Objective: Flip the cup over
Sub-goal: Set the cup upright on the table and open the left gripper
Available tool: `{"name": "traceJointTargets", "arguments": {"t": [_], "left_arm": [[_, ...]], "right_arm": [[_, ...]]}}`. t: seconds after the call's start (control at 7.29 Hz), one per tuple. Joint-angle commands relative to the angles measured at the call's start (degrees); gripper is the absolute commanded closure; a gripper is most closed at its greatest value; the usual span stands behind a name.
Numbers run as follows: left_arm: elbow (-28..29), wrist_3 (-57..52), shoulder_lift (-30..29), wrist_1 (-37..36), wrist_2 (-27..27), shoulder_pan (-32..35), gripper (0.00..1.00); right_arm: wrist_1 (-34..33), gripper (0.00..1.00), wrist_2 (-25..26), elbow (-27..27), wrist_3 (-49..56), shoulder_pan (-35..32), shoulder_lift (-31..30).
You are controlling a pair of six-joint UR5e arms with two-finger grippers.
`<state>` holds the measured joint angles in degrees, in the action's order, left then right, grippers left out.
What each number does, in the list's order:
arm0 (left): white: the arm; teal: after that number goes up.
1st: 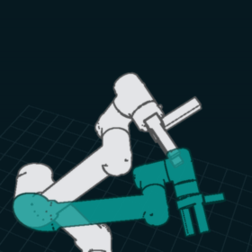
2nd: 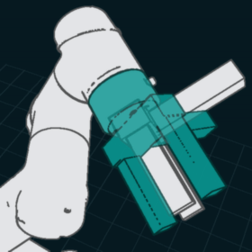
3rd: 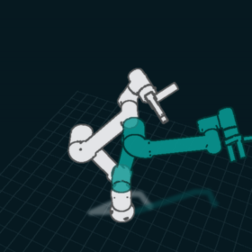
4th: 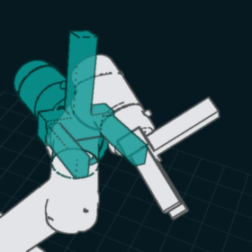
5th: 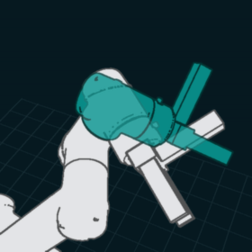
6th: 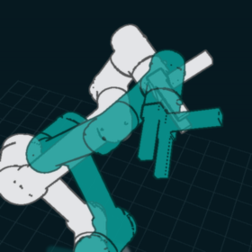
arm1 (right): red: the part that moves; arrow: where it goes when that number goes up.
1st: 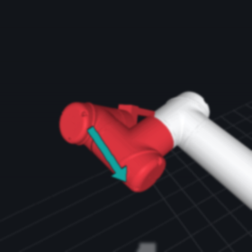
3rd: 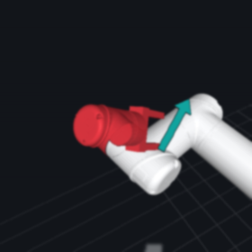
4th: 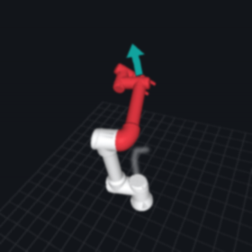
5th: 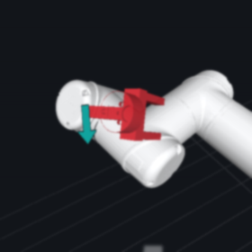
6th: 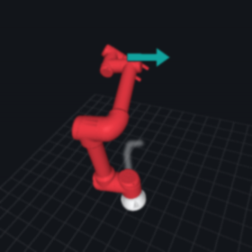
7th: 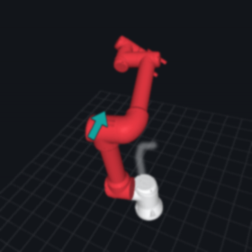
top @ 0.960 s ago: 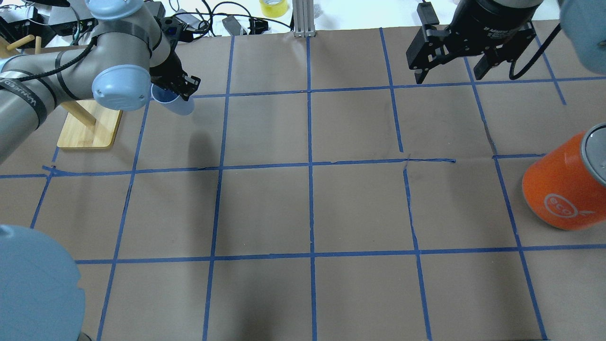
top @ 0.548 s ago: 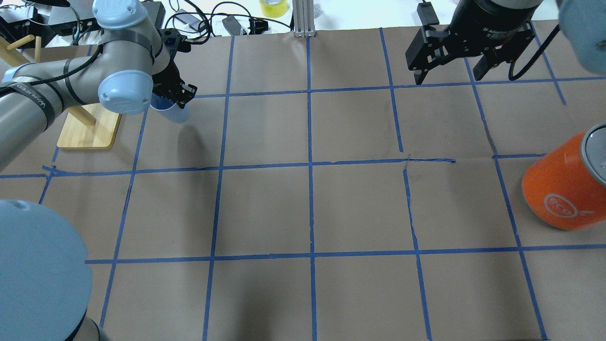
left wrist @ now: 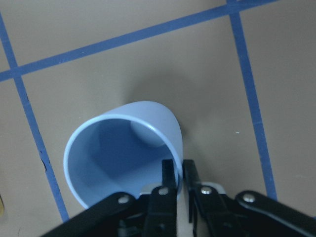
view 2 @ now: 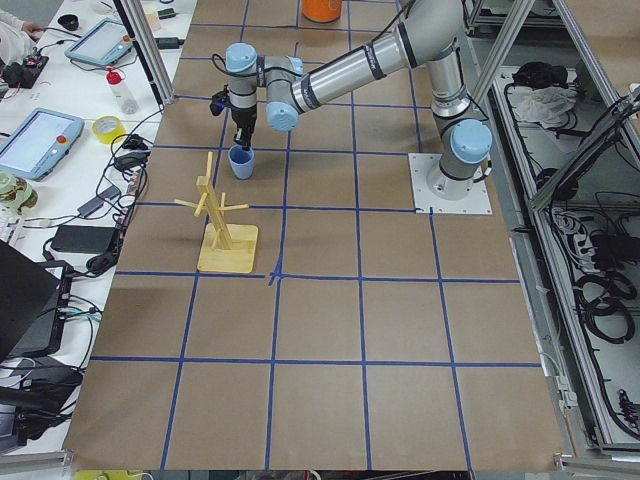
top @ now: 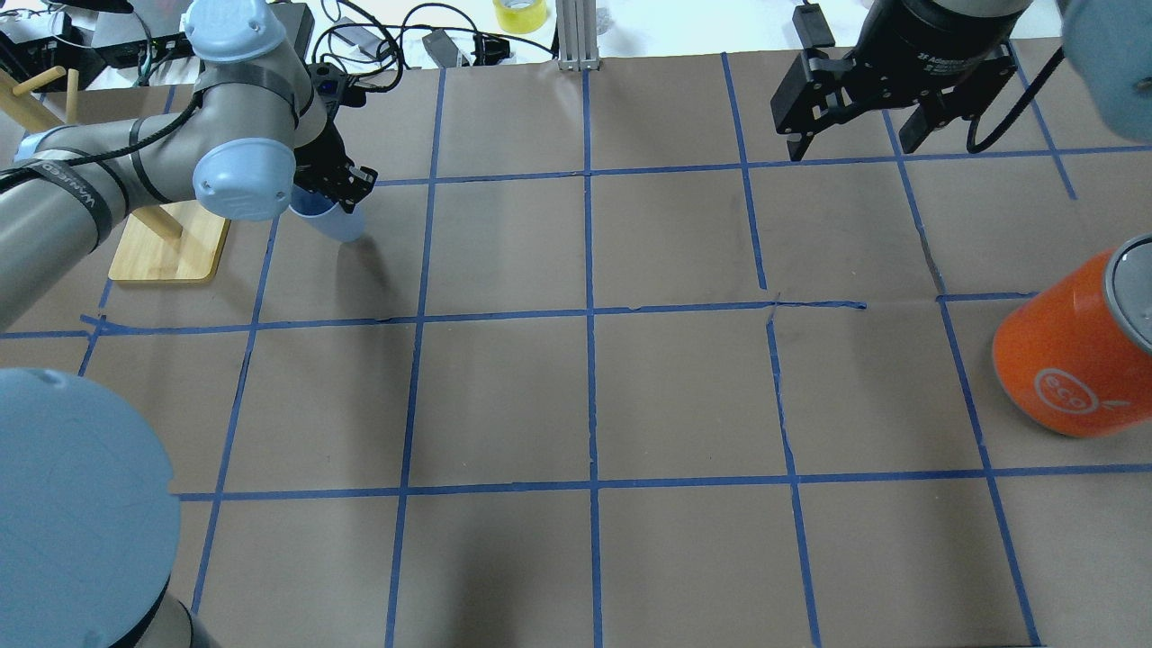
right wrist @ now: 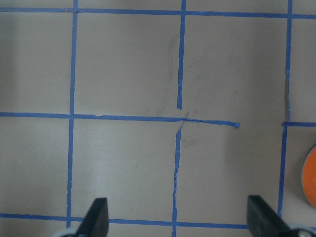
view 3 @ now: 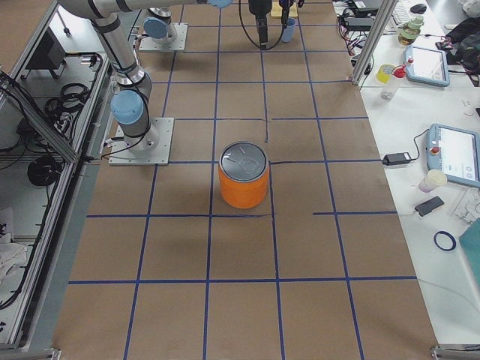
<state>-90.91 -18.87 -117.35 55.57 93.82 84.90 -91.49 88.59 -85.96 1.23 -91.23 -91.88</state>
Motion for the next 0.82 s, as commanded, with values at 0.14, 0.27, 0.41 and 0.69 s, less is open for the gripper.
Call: {"name": "traceJointTargets", "arguments": {"t": [0.14, 0.27, 0.41, 0.69], "left_arm": [[1.0, 0.1, 3.5, 3.6, 0.1, 0.2, 0.0], [2.2, 0.2, 5.7, 7.8, 0.1, 0.3, 0.0], [3.6, 1.7, 8.3, 14.3, 0.2, 0.8, 0.0], [3.8, 4.4, 14.6, 19.7, -2.7, 2.1, 0.0]], "right_arm": [[0.0, 0.0, 0.0, 0.0, 0.0, 0.0, -0.1], [0.0, 0.0, 0.0, 0.0, 0.0, 0.0, -0.1], [0.0, 0.0, 0.0, 0.0, 0.0, 0.0, -0.1], [0.0, 0.0, 0.0, 0.0, 0.0, 0.0, 0.0]]}}
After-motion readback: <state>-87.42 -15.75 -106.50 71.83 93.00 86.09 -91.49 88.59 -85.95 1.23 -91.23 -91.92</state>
